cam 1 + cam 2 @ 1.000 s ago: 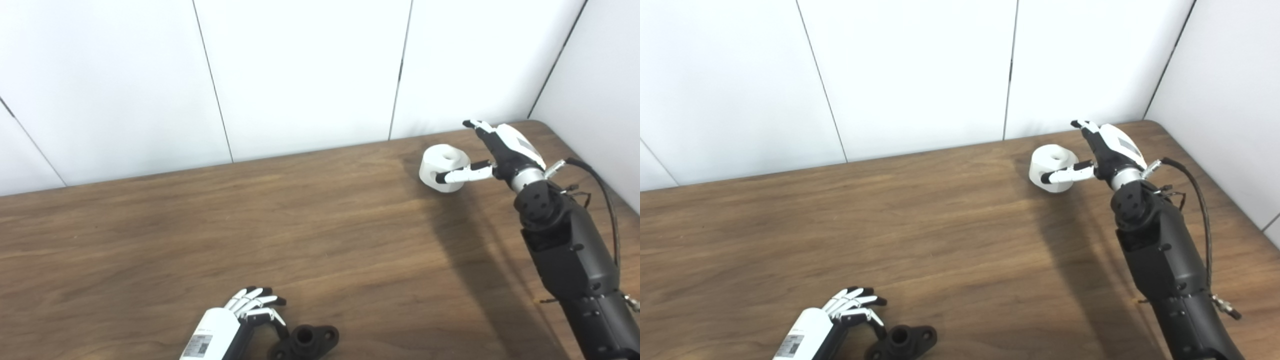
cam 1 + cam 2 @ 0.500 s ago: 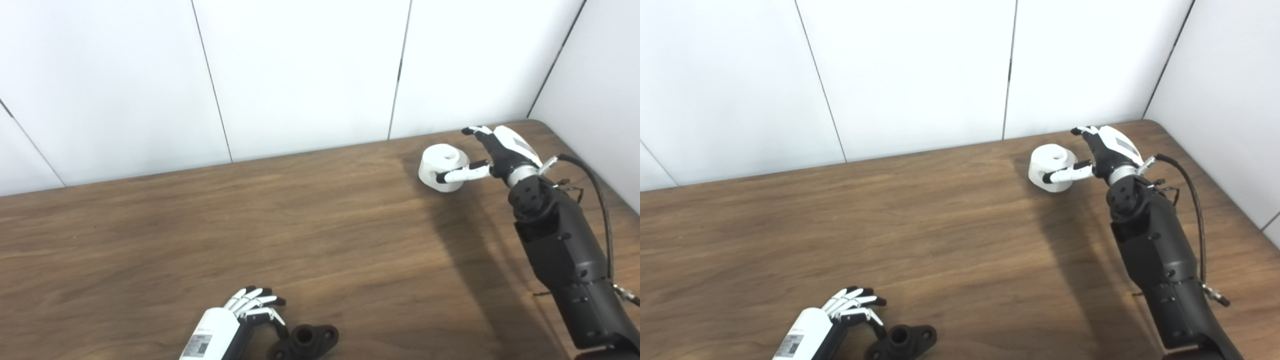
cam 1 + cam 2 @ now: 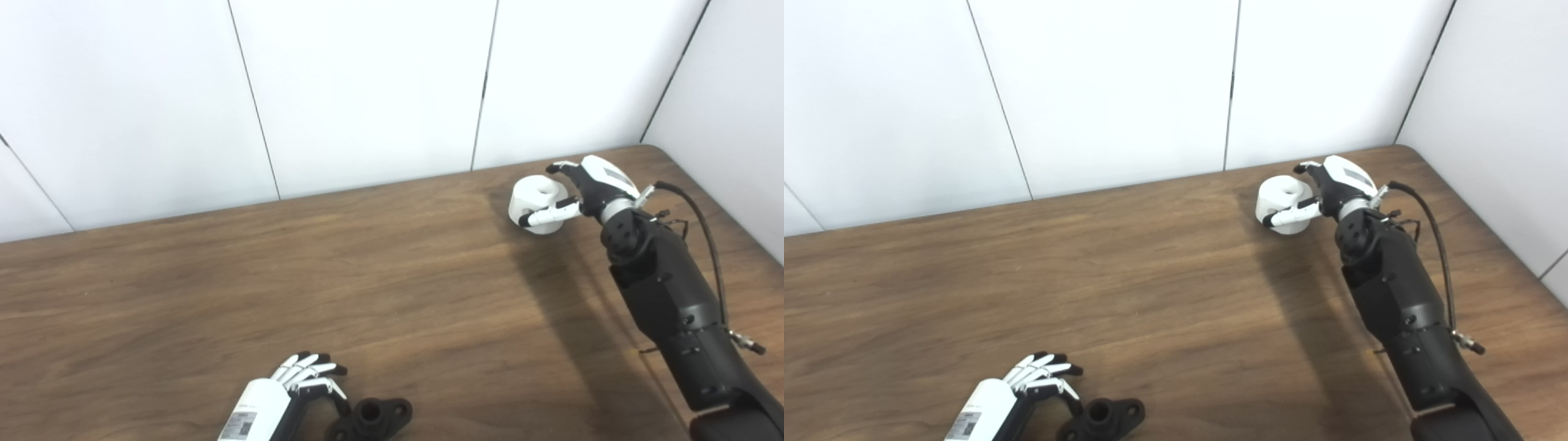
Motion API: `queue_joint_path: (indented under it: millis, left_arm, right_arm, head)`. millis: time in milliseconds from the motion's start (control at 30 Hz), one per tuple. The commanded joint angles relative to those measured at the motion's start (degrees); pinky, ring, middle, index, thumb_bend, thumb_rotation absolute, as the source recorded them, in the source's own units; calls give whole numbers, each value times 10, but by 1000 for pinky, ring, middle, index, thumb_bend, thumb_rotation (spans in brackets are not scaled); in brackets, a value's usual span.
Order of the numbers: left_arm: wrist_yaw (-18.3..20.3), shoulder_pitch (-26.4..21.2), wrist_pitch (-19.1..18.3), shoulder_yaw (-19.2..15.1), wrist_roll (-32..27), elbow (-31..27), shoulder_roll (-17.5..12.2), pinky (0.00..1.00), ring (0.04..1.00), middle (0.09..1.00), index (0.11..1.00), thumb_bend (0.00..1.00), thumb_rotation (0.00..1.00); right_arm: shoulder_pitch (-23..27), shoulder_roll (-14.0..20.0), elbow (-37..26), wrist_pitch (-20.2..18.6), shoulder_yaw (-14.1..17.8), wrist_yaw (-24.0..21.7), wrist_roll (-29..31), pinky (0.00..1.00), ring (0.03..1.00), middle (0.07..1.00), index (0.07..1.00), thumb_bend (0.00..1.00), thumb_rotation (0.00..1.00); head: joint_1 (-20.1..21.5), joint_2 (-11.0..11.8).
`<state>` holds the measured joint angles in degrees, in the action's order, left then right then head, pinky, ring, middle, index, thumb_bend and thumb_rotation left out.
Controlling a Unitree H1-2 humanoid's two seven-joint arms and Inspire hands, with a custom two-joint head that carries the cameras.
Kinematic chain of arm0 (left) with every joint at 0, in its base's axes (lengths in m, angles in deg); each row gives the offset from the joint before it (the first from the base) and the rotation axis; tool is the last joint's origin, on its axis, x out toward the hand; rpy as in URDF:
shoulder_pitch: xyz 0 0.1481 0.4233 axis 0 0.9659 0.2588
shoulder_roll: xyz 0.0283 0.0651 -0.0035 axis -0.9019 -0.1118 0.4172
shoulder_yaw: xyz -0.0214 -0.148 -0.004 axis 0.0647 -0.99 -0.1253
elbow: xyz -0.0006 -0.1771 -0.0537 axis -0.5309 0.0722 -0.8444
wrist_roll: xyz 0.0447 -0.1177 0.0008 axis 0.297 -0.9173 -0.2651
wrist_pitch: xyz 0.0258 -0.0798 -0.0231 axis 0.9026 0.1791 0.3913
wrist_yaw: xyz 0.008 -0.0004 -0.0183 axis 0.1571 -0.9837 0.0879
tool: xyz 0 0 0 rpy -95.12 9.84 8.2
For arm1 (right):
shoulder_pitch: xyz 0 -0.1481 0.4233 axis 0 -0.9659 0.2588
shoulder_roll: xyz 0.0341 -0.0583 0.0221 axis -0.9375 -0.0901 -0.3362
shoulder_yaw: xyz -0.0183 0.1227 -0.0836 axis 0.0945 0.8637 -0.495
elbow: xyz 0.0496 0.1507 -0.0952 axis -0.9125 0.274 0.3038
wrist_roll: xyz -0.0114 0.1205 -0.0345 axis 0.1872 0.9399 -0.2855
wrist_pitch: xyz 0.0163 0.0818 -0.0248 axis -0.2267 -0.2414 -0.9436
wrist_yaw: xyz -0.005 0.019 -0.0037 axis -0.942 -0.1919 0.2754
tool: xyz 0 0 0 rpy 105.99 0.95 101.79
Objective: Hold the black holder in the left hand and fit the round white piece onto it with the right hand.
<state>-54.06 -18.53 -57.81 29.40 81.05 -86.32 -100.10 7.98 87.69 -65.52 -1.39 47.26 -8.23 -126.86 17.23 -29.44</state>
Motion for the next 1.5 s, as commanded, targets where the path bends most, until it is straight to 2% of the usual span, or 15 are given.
queue_joint_path:
  millis: [0,367,533,1000,1467]
  left_arm:
    - [42,22,-36,7,19,35,-13,895,875,782,484,523,48]
    - [43,22,-39,7,23,30,-12,890,872,782,484,523,49]
    - [47,24,-44,6,24,25,-11,894,872,783,484,523,49]
    - [49,25,-44,5,27,18,-15,891,874,783,484,523,49]
    - [59,26,-46,1,22,10,-14,902,877,784,484,523,50]
  right_arm:
    - [35,22,-6,3,-2,6,-5,966,990,917,845,884,411]
    - [36,38,-3,4,-25,11,-1,977,991,898,763,850,365]
    - [33,41,-4,4,-24,14,2,987,988,883,739,833,344]
    - [24,45,-7,3,-17,13,-4,986,980,867,740,814,353]
    - [24,41,-8,4,-21,21,0,936,958,836,721,815,344]
  head:
    - [0,-1]
    - [-1,-2]
    - [2,-1]
    - [7,-5]
    - [8,-7]
